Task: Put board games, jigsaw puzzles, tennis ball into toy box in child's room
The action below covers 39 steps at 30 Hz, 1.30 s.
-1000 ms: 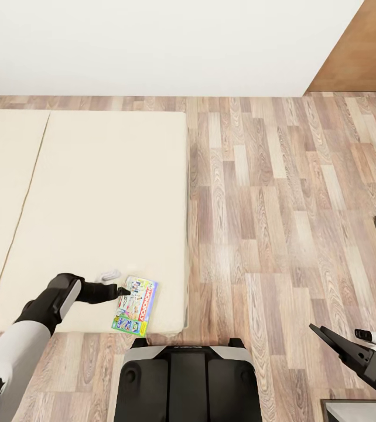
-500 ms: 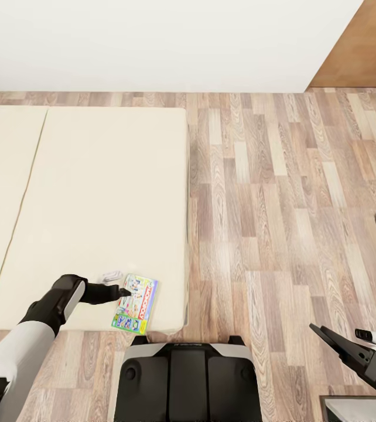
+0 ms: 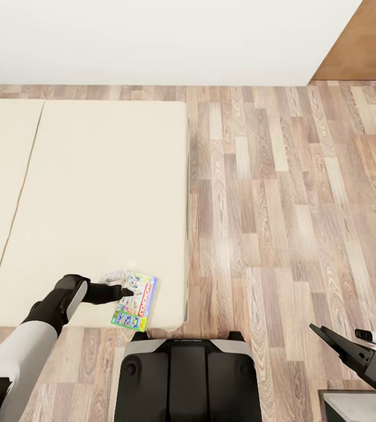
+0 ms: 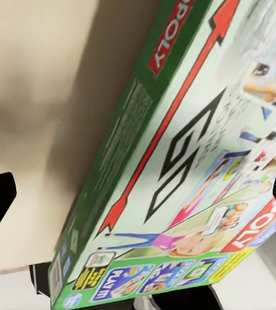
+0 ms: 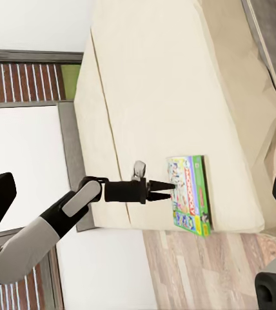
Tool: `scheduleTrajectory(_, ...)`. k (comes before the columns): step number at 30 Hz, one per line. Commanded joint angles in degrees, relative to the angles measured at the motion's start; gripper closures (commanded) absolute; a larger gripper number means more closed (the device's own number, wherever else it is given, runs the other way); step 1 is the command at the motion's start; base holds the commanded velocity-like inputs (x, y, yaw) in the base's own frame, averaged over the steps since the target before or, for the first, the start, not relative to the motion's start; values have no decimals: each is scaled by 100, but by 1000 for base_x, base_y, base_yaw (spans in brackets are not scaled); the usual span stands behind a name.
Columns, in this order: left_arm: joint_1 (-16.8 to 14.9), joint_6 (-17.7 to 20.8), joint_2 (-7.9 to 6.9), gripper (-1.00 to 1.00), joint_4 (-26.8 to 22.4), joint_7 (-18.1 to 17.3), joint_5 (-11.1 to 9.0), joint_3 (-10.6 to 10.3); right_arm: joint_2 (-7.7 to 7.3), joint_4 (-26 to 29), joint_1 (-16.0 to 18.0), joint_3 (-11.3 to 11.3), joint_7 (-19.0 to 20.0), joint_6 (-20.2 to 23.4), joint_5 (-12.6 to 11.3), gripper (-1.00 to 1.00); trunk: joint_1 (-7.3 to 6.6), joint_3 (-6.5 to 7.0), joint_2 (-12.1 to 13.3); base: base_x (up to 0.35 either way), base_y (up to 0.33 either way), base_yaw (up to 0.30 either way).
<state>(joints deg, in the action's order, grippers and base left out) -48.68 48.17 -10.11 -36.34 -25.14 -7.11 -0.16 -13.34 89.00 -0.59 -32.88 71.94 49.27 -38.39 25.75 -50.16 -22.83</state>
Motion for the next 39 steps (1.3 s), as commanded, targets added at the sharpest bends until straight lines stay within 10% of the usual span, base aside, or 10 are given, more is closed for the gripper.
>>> scheduleTrajectory(1,-1,44,7,-100,-5,15,-53,-3,-2,3,-2,1,-6,38,-28,-100,3,-13,-9,0,0,0)
scheduleTrajectory(39,-1,39,80,-100,-5,-312,-83,-498,-2,3,-2,1,-7,38,-25,-100,3,-46,-9,0,-28,0)
